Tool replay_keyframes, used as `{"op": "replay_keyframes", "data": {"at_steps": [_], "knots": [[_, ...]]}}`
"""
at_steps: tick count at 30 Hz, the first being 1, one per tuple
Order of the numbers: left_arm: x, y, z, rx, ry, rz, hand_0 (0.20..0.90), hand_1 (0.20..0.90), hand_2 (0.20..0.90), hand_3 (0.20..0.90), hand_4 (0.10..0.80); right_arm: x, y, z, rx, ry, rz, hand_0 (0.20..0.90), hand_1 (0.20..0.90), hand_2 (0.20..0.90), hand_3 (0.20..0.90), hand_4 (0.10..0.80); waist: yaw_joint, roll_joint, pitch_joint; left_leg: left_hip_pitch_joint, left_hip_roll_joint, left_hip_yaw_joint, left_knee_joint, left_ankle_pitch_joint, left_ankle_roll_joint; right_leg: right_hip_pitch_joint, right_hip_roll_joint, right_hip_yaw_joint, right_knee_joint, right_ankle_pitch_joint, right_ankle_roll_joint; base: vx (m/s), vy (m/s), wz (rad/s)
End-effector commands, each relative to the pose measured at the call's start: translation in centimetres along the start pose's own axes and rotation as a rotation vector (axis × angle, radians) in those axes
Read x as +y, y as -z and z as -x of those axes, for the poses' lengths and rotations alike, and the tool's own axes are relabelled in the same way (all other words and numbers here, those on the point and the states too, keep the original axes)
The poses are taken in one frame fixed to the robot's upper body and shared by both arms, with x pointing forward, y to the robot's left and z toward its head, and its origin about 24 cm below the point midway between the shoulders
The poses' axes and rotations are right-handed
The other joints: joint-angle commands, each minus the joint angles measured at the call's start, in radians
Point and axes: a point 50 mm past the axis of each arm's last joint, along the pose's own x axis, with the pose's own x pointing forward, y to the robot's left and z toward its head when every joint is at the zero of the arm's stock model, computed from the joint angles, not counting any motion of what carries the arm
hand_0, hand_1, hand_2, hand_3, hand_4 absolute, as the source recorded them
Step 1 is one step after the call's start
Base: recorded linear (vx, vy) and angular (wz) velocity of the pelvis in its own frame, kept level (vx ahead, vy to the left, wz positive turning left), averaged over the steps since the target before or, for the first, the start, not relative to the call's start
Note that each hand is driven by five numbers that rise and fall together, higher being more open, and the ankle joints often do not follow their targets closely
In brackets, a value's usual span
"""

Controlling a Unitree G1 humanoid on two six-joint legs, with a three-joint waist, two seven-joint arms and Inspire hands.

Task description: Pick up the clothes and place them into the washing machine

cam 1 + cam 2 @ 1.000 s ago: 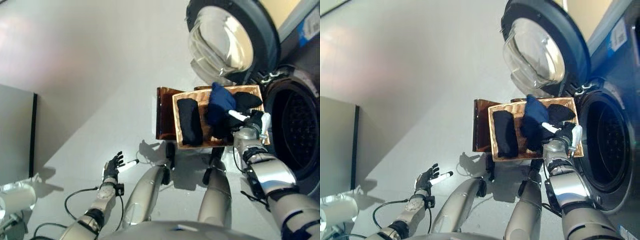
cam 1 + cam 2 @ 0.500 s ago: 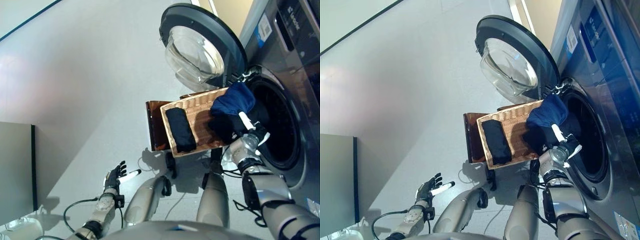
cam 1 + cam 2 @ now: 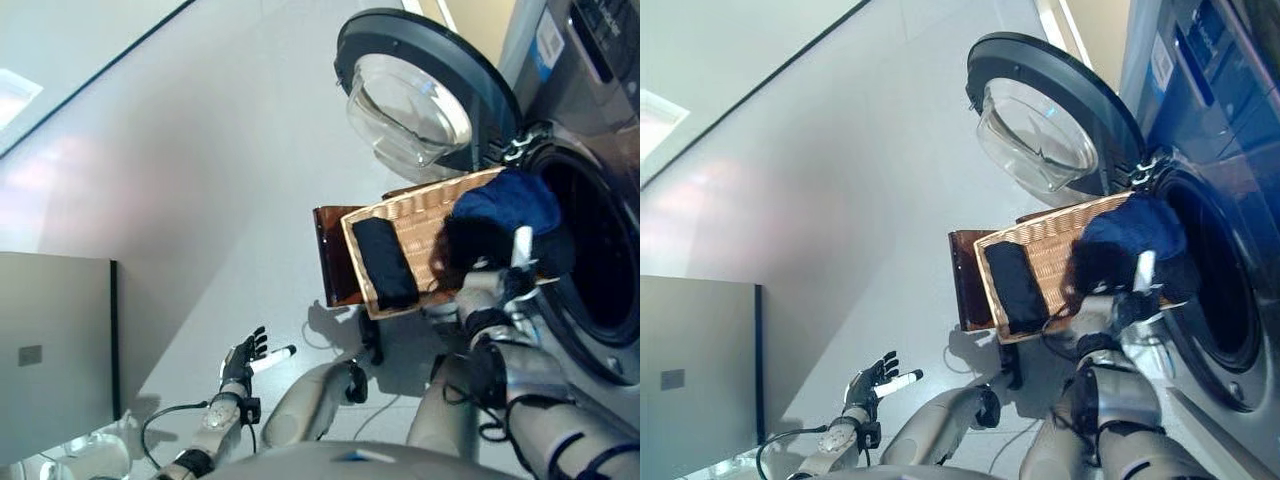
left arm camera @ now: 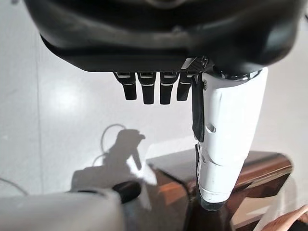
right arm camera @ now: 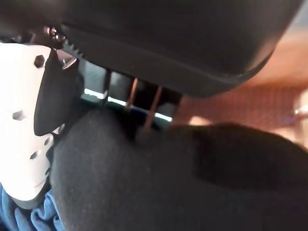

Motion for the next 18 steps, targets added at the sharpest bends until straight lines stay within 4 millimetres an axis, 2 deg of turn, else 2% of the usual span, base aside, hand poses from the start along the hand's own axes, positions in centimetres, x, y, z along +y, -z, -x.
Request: {"op": "replay_keyframes", "data": {"at_steps": [1, 2, 3, 4, 5, 6, 7, 9, 11, 13, 15, 16, 17, 18], "knots": [[3.2, -1.1, 0.1, -0.074, -0.070, -0.040, 0.900, 0.900, 0.900, 0.900, 0.800, 12.7, -15.2, 2.9, -0.515, -0.358, -0.174, 0.200, 0.200, 0.200, 0.200, 0.300, 0.027, 0.057, -0.015, -0.083, 0.029, -0.062, 0.070, -0.025, -0.109, 0.028, 0.033, 0.017, 0.139, -0.184, -0.025, 0.000, 0.028, 0.07], [3.1, -1.2, 0.1, -0.076, -0.068, -0.039, 0.900, 0.900, 0.900, 0.900, 0.800, 12.8, -15.3, 3.0, -0.519, -0.358, -0.173, 0.200, 0.200, 0.200, 0.200, 0.300, 0.028, 0.059, -0.014, -0.085, 0.029, -0.061, 0.071, -0.026, -0.109, 0.025, 0.033, 0.018, 0.141, -0.185, -0.025, 0.002, 0.050, 0.10], [4.1, -1.5, 0.2, -0.092, -0.088, -0.052, 0.900, 0.900, 0.900, 0.900, 0.800, 15.6, -20.9, 5.3, -0.690, -0.440, -0.188, 0.200, 0.200, 0.200, 0.200, 0.300, 0.040, 0.059, -0.022, -0.092, 0.027, -0.058, 0.077, -0.029, -0.108, 0.010, 0.029, 0.025, 0.151, -0.184, -0.023, 0.000, 0.037, 0.03], [4.6, -1.5, 0.3, -0.091, -0.101, -0.055, 0.900, 0.900, 0.900, 0.900, 0.800, 16.8, -24.0, 7.0, -0.784, -0.480, -0.207, 0.200, 0.200, 0.200, 0.200, 0.300, 0.042, 0.059, -0.024, -0.097, 0.026, -0.055, 0.078, -0.030, -0.108, -0.003, 0.028, 0.029, 0.157, -0.184, -0.022, 0.000, 0.037, 0.00], [4.4, -1.5, 0.2, -0.093, -0.097, -0.051, 0.900, 0.900, 0.900, 0.900, 0.800, 17.0, -24.2, 7.1, -0.788, -0.483, -0.207, 0.200, 0.200, 0.200, 0.200, 0.300, 0.043, 0.062, -0.023, -0.100, 0.025, -0.053, 0.078, -0.030, -0.108, -0.007, 0.028, 0.031, 0.160, -0.185, -0.022, 0.003, 0.032, -0.06], [4.9, -1.3, 0.5, -0.089, -0.108, -0.051, 0.900, 0.900, 0.900, 0.900, 0.800, 18.4, -27.8, 9.9, -0.903, -0.537, -0.235, 0.200, 0.200, 0.200, 0.200, 0.300, 0.044, 0.058, -0.026, -0.111, 0.026, -0.047, 0.080, -0.028, -0.110, -0.025, 0.027, 0.039, 0.172, -0.187, -0.024, 0.008, 0.015, -0.09], [5.0, -1.3, 0.5, -0.087, -0.110, -0.057, 0.900, 0.900, 0.900, 0.900, 0.800, 19.0, -29.2, 11.0, -0.960, -0.552, -0.209, 0.200, 0.200, 0.200, 0.200, 0.300, 0.044, 0.053, -0.028, -0.118, 0.028, -0.045, 0.083, -0.027, -0.111, -0.035, 0.028, 0.042, 0.182, -0.191, -0.026, 0.013, 0.008, -0.13], [5.0, -1.3, 0.5, -0.086, -0.110, -0.068, 0.900, 0.900, 0.900, 0.900, 0.800, 19.8, -30.2, 12.0, -1.000, -0.548, -0.180, 0.200, 0.200, 0.200, 0.200, 0.300, 0.043, 0.051, -0.029, -0.124, 0.033, -0.041, 0.087, -0.027, -0.114, -0.050, 0.031, 0.048, 0.200, -0.198, -0.029, 0.017, -0.012, -0.10], [4.6, -1.5, 0.4, -0.095, -0.101, -0.063, 0.900, 0.900, 0.900, 0.900, 0.800, 20.2, -30.2, 12.4, -0.991, -0.557, -0.195, 0.200, 0.200, 0.200, 0.200, 0.300, 0.039, 0.054, -0.026, -0.127, 0.034, -0.040, 0.087, -0.026, -0.115, -0.056, 0.035, 0.052, 0.206, -0.202, -0.032, 0.020, -0.015, -0.06], [4.5, -1.7, 0.4, -0.105, -0.106, -0.049, 0.900, 0.900, 0.900, 0.900, 0.800, 20.4, -29.7, 11.7, -0.995, -0.519, -0.093, 0.200, 0.200, 0.200, 0.200, 0.300, 0.036, 0.050, -0.023, -0.131, 0.036, -0.037, 0.089, -0.026, -0.116, -0.066, 0.040, 0.054, 0.212, -0.203, -0.036, 0.027, -0.023, -0.07], [4.4, -1.6, 0.3, -0.105, -0.105, -0.039, 0.900, 0.900, 0.900, 0.900, 0.800, 20.5, -29.3, 11.5, -0.981, -0.520, -0.075, 0.200, 0.200, 0.200, 0.200, 0.300, 0.035, 0.052, -0.020, -0.135, 0.038, -0.036, 0.087, -0.024, -0.117, -0.069, 0.042, 0.054, 0.211, -0.204, -0.037, 0.000, 0.000, 0.00], [4.2, -1.8, 0.3, -0.111, -0.098, -0.037, 0.900, 0.900, 0.900, 0.900, 0.800, 20.4, -28.6, 10.7, -0.961, -0.491, -0.021, 0.485, 0.485, 0.485, 0.485, 0.504, 0.035, 0.052, -0.017, -0.135, 0.040, -0.036, 0.083, -0.019, -0.119, -0.069, 0.046, 0.053, 0.209, -0.203, -0.039, -0.006, -0.028, -0.03], [4.1, -1.8, 0.3, -0.111, -0.098, -0.037, 0.900, 0.900, 0.900, 0.900, 0.800, 20.4, -28.7, 10.7, -0.961, -0.492, -0.021, 0.900, 0.900, 0.900, 0.900, 0.800, 0.035, 0.052, -0.017, -0.135, 0.040, -0.036, 0.083, -0.019, -0.119, -0.069, 0.046, 0.053, 0.209, -0.203, -0.039, -0.007, -0.050, -0.03], [3.9, -1.8, 0.2, -0.108, -0.090, -0.039, 0.900, 0.900, 0.900, 0.900, 0.800, 20.2, -26.8, 8.9, -0.887, -0.484, 0.068, 0.900, 0.900, 0.900, 0.900, 0.800, 0.032, 0.050, -0.009, -0.135, 0.045, -0.036, 0.075, -0.011, -0.122, -0.068, 0.052, 0.050, 0.205, -0.201, -0.041, -0.006, -0.032, -0.04]]}}
